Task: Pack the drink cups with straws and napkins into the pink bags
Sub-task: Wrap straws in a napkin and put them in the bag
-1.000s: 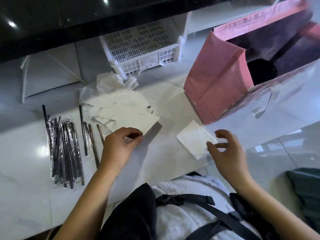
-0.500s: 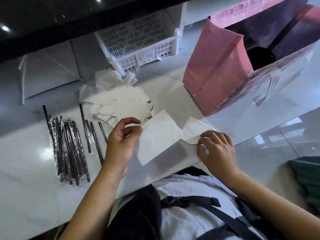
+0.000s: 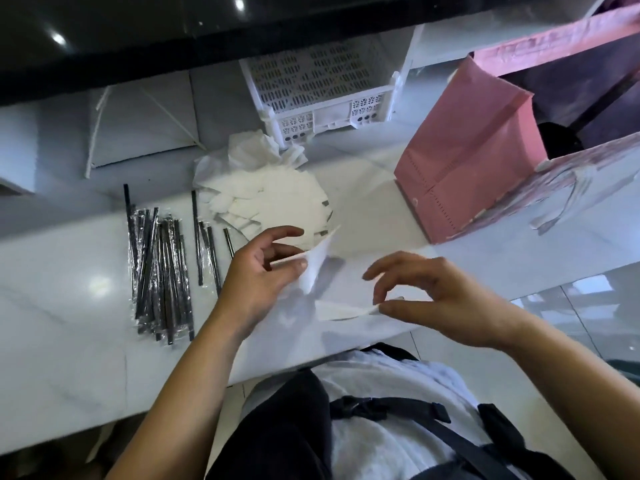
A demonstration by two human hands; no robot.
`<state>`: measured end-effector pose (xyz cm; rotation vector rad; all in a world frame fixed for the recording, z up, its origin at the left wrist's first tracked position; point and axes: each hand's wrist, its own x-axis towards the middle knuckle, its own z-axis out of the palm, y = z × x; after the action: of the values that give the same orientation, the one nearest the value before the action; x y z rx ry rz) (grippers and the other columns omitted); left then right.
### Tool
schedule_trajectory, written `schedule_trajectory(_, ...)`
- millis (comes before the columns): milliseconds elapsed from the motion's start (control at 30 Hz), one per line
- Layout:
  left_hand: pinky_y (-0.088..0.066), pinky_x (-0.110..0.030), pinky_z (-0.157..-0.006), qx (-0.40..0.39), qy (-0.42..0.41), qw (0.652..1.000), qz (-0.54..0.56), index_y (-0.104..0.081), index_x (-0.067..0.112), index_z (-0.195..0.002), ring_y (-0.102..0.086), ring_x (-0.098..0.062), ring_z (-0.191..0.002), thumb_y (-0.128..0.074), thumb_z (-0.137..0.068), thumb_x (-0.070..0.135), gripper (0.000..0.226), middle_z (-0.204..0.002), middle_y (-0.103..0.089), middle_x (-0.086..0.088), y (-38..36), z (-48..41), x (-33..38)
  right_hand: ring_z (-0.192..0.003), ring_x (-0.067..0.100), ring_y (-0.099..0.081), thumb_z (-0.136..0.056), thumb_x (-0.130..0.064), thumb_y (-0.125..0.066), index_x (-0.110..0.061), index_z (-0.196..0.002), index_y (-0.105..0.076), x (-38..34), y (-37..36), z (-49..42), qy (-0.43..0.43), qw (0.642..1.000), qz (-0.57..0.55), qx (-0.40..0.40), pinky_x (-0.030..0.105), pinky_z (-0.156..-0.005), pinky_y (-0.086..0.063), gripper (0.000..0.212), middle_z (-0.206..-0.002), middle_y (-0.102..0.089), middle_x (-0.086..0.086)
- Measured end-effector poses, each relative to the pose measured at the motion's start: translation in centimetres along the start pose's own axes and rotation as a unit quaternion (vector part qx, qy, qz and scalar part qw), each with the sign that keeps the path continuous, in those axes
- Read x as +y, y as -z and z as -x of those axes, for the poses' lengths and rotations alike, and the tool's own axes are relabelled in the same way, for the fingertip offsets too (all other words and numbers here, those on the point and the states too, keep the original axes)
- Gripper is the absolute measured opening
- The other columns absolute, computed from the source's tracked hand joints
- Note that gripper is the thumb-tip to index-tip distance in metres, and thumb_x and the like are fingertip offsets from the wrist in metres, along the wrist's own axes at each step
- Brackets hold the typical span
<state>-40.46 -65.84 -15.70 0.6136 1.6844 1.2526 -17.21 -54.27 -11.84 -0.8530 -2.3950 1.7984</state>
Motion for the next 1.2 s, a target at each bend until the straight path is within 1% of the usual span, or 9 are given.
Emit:
schedule_trajectory(100,-0.052,-0.024,-0.075,-0.05,-0.002,0.998,0.031,-0.072,0.03,-0.106,-0.068,-0.013,-0.085,-0.077,-0.08,0.002,0.038,-0.09,-0.075,-0.001,0.0,0.7,1.7,-0.147,-0.001,-0.022,-0.088,-0.02,-0.074,-0.033,-0.089,-0.073,-1.9,0.8,-1.8,0.047,0.994,0.1,-0.013,0.018,-0.112,-0.025,0.013,-0.15,-0.042,-0.015)
schedule_trajectory(167,-0.054,-0.028,-0.077,-0.063,-0.013,0.997,0.041,-0.074,0.032,-0.103,-0.068,-0.015,-0.085,-0.079,-0.076,0.009,0.037,-0.091,-0.076,-0.001,0.0,1.2,2.5,-0.149,-0.003,-0.014,-0.088,-0.02,-0.074,-0.033,-0.089,-0.073,-2.7,0.8,-3.2,0.06,0.989,0.137,0.001,0.015,-0.112,-0.021,0.013,-0.154,-0.038,-0.016)
schedule_trajectory(233,-0.056,-0.029,-0.08,-0.064,-0.023,0.996,0.063,-0.074,0.031,-0.102,-0.07,-0.014,-0.084,-0.079,-0.074,0.009,0.036,-0.089,-0.075,0.0,-0.1,1.5,2.9,-0.145,-0.001,-0.028,-0.087,-0.018,-0.075,-0.029,-0.089,-0.075,-3.2,0.8,-4.5,0.067,0.987,0.143,0.018,0.017,-0.113,-0.026,0.011,-0.147,-0.047,-0.014)
schedule_trajectory(333,-0.056,-0.022,-0.079,-0.041,-0.037,0.995,0.088,-0.073,0.024,-0.103,-0.07,-0.01,-0.084,-0.076,-0.078,-0.003,0.036,-0.085,-0.074,0.003,-0.1,1.9,3.1,-0.109,0.003,-0.063,-0.087,-0.011,-0.073,-0.019,-0.089,-0.075,-3.6,0.8,-5.6,0.05,0.992,0.104,0.054,0.022,-0.097,-0.046,0.009,-0.108,-0.071,-0.014)
schedule_trajectory(500,-0.049,-0.026,-0.079,0.008,-0.033,0.991,0.133,-0.078,0.025,-0.093,-0.066,-0.012,-0.087,-0.071,-0.086,0.001,0.025,-0.089,-0.074,0.003,0.1,2.1,2.5,-0.073,0.006,-0.065,-0.087,-0.006,-0.074,-0.014,-0.086,-0.075,-3.6,0.2,-6.5,0.014,0.996,-0.004,0.083,0.019,-0.07,-0.049,0.008,-0.076,-0.071,-0.011)
schedule_trajectory(667,-0.044,-0.013,-0.065,0.042,-0.086,0.987,0.131,-0.076,0.02,-0.099,-0.054,-0.002,-0.069,-0.073,-0.086,0.019,0.014,-0.083,-0.066,0.009,0.5,2.6,2.1,-0.072,0.024,-0.056,-0.086,-0.011,-0.075,-0.019,-0.084,-0.077,-3.7,-0.2,-7.6,-0.014,0.995,-0.045,0.092,0.037,-0.068,-0.045,0.008,-0.084,-0.069,0.018)
schedule_trajectory(767,-0.049,-0.026,-0.073,0.066,-0.118,0.988,0.077,-0.075,0.022,-0.099,-0.057,-0.009,-0.075,-0.08,-0.079,0.017,0.021,-0.075,-0.063,0.015,0.9,2.6,1.4,-0.079,0.02,-0.06,-0.088,-0.005,-0.071,-0.012,-0.084,-0.076,-4.0,-0.5,-8.3,-0.027,0.993,-0.085,0.076,0.032,-0.076,-0.048,0.009,-0.091,-0.07,0.018)
schedule_trajectory(1000,-0.05,-0.016,-0.066,0.147,-0.128,0.976,0.099,-0.073,0.014,-0.089,-0.064,-0.001,-0.069,-0.074,-0.083,-0.001,0.016,-0.075,-0.07,0.013,1.0,2.0,1.1,-0.079,0.02,-0.066,-0.078,0.005,-0.075,-0.018,-0.121,-0.065,-4.2,-0.8,-9.2,-0.042,0.978,-0.205,0.004,0.03,-0.073,-0.054,0.049,-0.088,-0.071,0.008)
schedule_trajectory(1200,-0.052,-0.017,-0.063,0.166,-0.084,0.972,0.146,-0.07,0.01,-0.109,-0.064,-0.002,-0.065,-0.071,-0.082,-0.005,0.031,-0.066,-0.067,0.011,1.8,2.5,0.0,-0.083,0.032,-0.065,-0.072,-0.007,-0.078,-0.008,-0.089,-0.078,-3.2,-1.2,-9.8,-0.113,0.958,-0.262,0.019,0.037,-0.073,-0.058,0.017,-0.088,-0.064,0.023)
